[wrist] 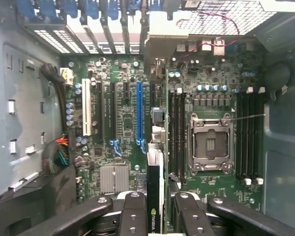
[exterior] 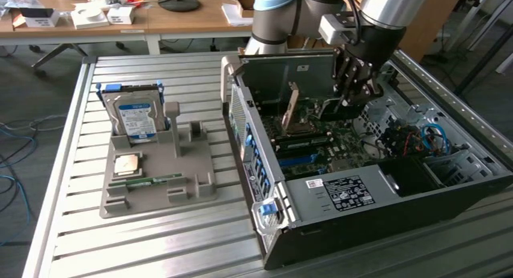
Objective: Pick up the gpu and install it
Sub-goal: 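Insert the gpu into the slot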
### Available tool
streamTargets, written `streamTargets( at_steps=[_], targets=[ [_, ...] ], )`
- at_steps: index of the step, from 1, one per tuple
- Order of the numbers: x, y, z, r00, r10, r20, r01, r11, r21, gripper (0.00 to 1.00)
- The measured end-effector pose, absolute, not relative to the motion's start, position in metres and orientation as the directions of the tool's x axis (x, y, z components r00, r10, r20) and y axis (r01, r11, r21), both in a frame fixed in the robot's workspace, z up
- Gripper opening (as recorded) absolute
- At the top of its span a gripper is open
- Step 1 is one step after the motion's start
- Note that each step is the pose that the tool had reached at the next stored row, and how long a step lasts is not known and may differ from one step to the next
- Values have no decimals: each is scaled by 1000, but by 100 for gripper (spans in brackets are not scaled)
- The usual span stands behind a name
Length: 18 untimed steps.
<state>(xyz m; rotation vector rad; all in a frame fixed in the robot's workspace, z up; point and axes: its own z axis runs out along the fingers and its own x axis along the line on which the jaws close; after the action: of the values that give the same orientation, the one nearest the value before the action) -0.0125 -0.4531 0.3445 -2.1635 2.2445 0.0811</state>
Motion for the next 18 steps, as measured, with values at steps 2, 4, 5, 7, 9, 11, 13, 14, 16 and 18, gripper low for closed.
streamTargets(
  at_steps=[2, 4, 5, 7, 9, 11, 13, 14, 16, 18],
  targets=[
    [-13, -455, 344, -37, -998, -53, -999, 36, 21, 26],
    [-13, -455, 344, -37, -998, -53, -999, 36, 21, 26],
    [-12, -455, 344, -37, -998, -53, -999, 36, 21, 26],
    [-12, -455, 344, -37, -998, -53, -999, 36, 21, 26],
    [-12, -455, 344, -37, -998, -53, -999, 36, 21, 26],
    [-12, -455, 345, -37, -998, -53, -999, 36, 21, 26],
    [-12, -456, 344, -37, -998, -53, -999, 36, 21, 26],
    [-13, -457, 344, -37, -998, -53, -999, 36, 21, 26],
    [-13, -457, 344, -37, -998, -53, -999, 36, 21, 26],
    [-12, -457, 344, -37, -998, -53, -999, 36, 21, 26]
  ],
)
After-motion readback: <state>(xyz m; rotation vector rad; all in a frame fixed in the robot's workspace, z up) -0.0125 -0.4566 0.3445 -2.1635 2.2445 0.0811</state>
